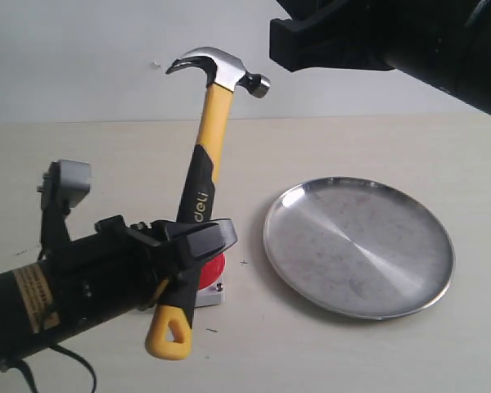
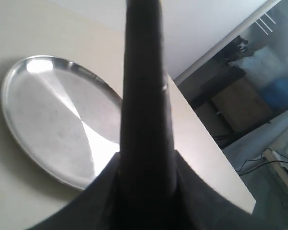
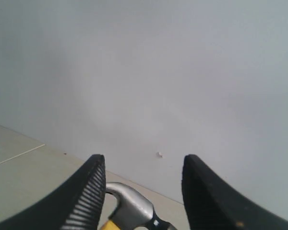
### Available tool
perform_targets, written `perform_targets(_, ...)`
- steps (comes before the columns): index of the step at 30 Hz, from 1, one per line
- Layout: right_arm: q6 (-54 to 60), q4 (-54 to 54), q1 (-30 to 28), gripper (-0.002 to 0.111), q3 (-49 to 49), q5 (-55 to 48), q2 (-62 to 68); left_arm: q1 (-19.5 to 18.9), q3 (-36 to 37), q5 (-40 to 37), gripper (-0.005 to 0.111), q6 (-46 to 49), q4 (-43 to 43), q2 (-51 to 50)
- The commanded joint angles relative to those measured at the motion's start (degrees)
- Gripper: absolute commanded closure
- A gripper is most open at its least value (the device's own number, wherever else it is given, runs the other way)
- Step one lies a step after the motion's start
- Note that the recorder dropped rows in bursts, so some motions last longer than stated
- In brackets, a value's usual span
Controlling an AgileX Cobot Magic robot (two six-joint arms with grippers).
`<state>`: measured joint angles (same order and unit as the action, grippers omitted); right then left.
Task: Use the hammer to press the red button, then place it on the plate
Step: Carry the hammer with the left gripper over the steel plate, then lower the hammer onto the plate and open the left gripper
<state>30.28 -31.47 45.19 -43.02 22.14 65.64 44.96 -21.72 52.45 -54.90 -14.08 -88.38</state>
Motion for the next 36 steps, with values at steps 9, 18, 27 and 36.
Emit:
perform_targets(9, 0.05, 0.30, -0.27, 0.060, -0.25, 0.16, -0.34, 0.45, -17.20, 7.92, 0.107, -8.01, -6.75, -18.91)
perform_targets(18, 0.05, 0.30, -0.27, 0.060, -0.25, 0.16, -0.34, 3.05, -29.71, 5.69, 0.107, -15.71, -6.10, -29.54)
perform_targets(27, 0.05, 0.30, -0.27, 0.060, -0.25, 0.16, -0.34, 7.03, -44.04, -19.57, 0.107, -14.18, -3.64, -34.63)
perform_targets(36, 0.05, 0.30, -0.27, 0.060, -0.25, 0.16, -0.34, 7.94, -49.70, -27.47, 0.107, -12.19, -3.21, -35.36)
